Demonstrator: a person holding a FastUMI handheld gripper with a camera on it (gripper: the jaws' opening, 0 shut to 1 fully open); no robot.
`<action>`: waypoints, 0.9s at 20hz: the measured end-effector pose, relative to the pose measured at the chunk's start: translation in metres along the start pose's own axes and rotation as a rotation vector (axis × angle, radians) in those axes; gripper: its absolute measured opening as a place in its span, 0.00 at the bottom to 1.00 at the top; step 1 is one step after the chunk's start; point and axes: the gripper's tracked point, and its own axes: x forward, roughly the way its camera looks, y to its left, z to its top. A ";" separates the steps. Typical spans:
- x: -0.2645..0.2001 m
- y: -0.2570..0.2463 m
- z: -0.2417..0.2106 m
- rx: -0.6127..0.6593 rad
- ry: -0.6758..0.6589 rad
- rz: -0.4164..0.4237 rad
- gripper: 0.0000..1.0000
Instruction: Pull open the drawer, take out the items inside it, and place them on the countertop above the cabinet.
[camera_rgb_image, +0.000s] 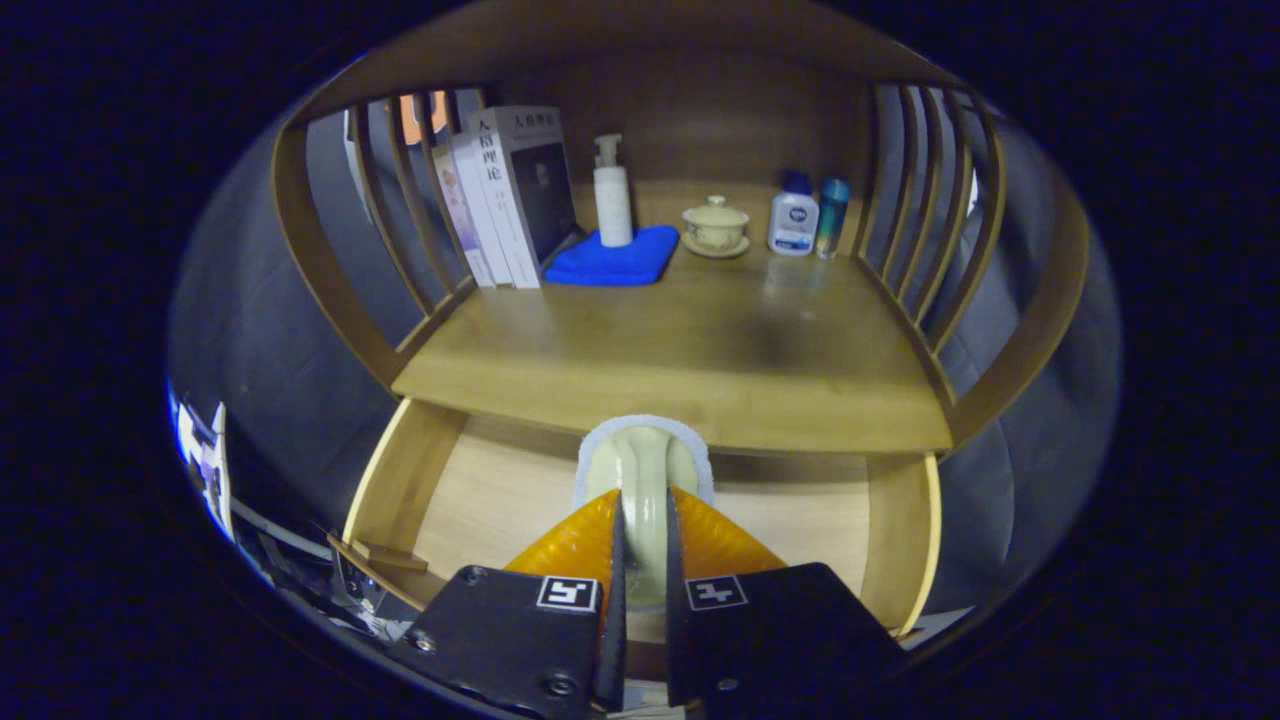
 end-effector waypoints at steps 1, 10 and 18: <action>-0.001 -0.002 0.007 -0.001 -0.008 -0.008 0.19; 0.041 -0.014 0.069 0.079 -0.036 -0.073 0.19; 0.091 -0.025 0.097 0.107 -0.005 -0.141 0.19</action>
